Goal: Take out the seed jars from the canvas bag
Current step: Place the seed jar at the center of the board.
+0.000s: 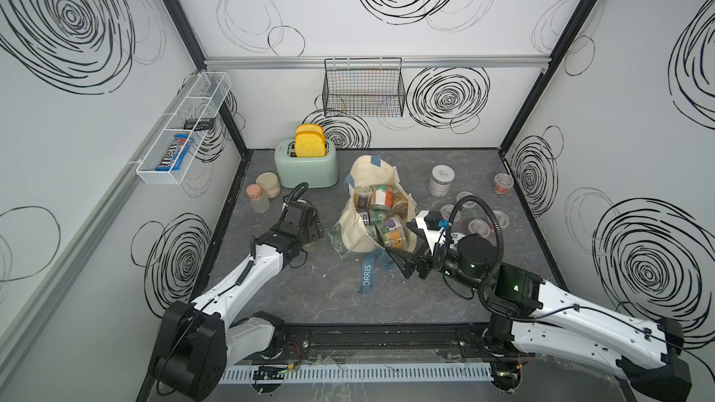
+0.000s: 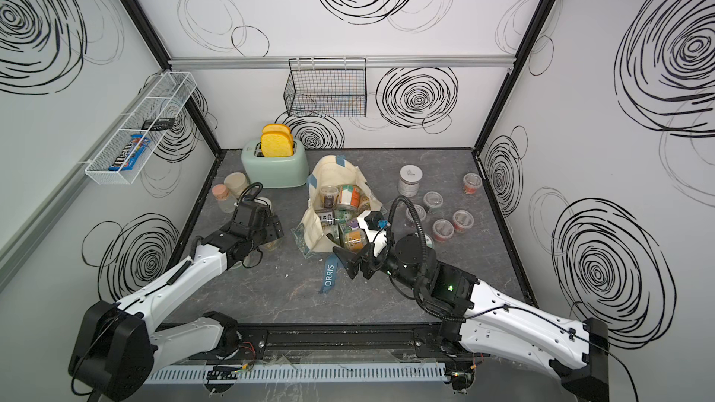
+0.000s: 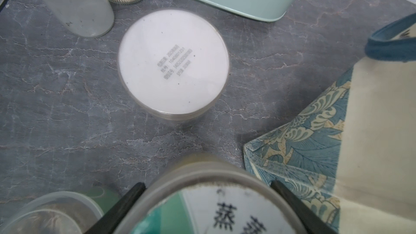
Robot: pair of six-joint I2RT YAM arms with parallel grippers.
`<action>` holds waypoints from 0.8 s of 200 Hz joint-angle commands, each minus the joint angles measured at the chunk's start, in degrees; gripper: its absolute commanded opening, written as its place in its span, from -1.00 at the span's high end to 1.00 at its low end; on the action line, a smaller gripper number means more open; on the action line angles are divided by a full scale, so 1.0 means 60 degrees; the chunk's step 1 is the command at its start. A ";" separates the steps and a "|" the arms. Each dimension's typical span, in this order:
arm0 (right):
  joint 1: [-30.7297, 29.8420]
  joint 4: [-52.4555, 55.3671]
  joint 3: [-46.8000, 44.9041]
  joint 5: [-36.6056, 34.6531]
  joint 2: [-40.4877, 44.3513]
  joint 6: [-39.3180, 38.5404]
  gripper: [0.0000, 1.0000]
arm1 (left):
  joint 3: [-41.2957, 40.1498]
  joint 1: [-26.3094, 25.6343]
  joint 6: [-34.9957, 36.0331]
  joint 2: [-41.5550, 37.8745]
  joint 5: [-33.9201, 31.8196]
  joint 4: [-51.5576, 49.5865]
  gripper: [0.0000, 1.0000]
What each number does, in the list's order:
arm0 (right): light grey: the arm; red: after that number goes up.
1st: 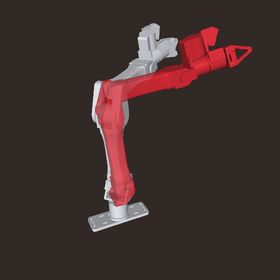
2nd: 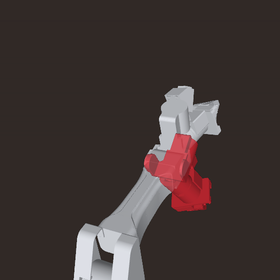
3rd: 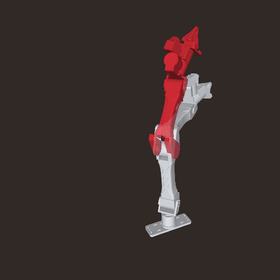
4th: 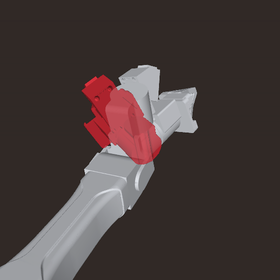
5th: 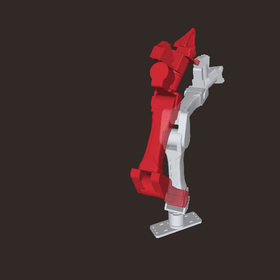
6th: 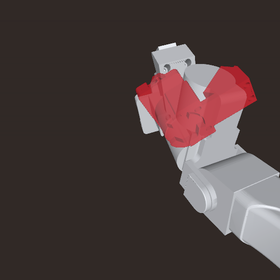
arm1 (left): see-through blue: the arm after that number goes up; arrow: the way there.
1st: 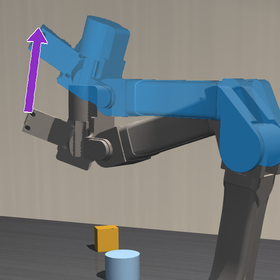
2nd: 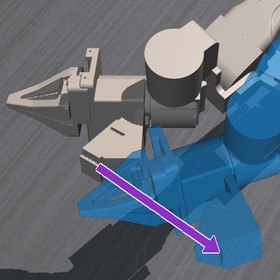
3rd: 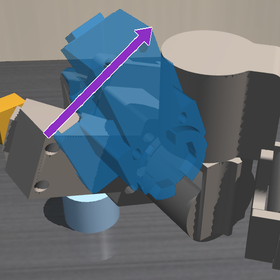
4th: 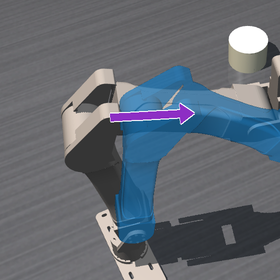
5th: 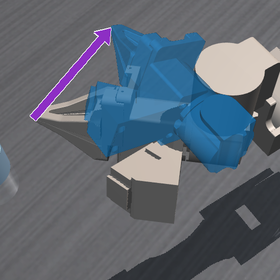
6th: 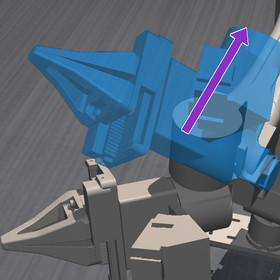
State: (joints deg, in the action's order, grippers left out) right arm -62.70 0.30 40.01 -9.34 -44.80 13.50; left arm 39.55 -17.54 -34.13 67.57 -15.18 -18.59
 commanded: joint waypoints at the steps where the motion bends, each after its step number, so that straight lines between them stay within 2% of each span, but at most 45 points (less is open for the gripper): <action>1: 0.0038 0.0140 -0.0086 0.0035 0.0188 0.0129 -0.95 | -0.0130 -0.0037 -0.0317 0.0146 -0.0553 0.0679 -0.67; 50: 0.0049 0.0180 -0.0105 0.0008 0.0230 0.0196 -0.95 | 0.0022 -0.0100 -0.0433 0.0587 -0.1019 0.0405 -0.80; 86: 0.0048 0.0155 -0.0125 0.0023 0.0265 0.0266 -0.95 | 0.0215 -0.0114 -0.0493 0.0658 -0.1022 0.0203 -1.00; 104: 0.0044 0.0154 -0.0121 0.0035 0.0268 0.0278 -0.95 | 0.0375 -0.0129 -0.0472 0.0605 -0.1001 0.0025 -0.92; 160: 0.0039 0.0090 -0.0108 0.0112 0.0201 0.0425 -0.95 | 0.1114 -0.0113 -0.0326 -0.0136 -0.0950 -0.0733 -0.91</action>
State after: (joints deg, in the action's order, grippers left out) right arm -62.65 0.99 39.79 -9.21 -44.07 15.00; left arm 42.96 -17.96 -35.81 69.78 -19.62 -20.82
